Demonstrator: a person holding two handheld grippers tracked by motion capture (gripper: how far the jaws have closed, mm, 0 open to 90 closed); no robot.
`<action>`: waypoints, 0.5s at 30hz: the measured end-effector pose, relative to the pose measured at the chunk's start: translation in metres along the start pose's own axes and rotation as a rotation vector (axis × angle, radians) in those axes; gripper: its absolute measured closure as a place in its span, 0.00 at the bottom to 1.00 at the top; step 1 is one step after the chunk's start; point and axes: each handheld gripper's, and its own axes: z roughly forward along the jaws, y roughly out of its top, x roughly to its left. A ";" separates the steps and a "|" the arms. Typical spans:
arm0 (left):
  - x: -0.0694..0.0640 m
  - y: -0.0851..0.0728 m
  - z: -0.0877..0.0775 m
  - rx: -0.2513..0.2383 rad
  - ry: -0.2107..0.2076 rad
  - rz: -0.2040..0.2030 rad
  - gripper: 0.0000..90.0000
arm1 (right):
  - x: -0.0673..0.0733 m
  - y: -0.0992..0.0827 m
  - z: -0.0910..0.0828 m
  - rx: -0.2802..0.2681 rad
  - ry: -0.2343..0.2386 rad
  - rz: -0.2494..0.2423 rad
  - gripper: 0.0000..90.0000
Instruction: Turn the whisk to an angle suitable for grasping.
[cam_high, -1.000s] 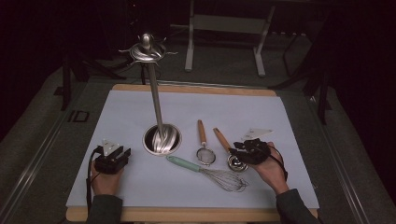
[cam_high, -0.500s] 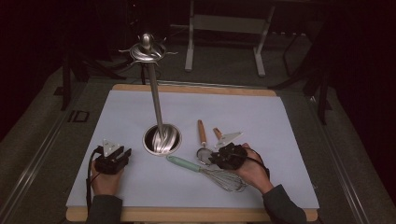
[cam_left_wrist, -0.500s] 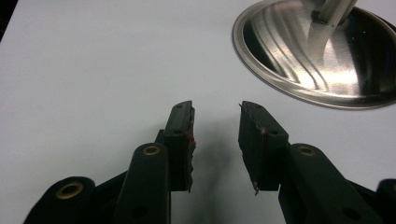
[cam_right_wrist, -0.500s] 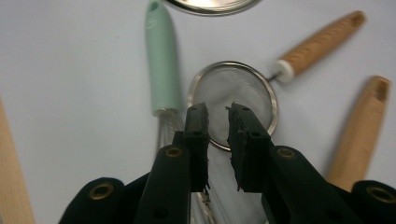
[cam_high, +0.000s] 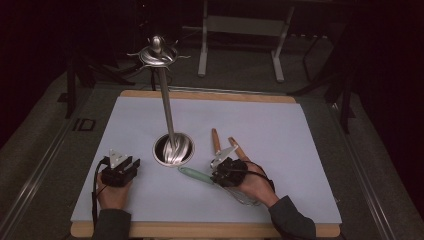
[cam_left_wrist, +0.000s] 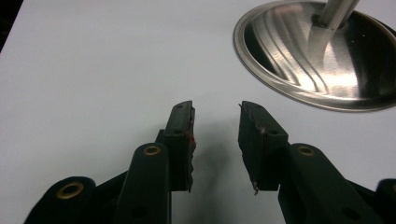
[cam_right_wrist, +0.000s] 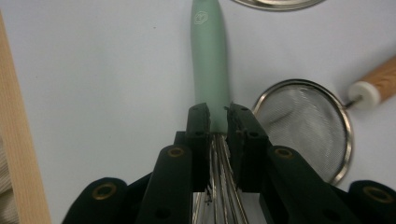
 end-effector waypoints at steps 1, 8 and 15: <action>0.000 0.000 0.000 -0.001 -0.001 -0.001 0.73 | 0.001 0.001 0.002 0.009 0.005 0.006 0.87; 0.000 0.000 -0.001 -0.004 0.001 -0.001 0.73 | 0.001 0.003 0.013 0.062 -0.001 -0.002 0.81; 0.000 0.000 -0.001 -0.003 0.006 0.000 0.73 | -0.001 0.005 0.010 0.084 0.051 0.023 0.80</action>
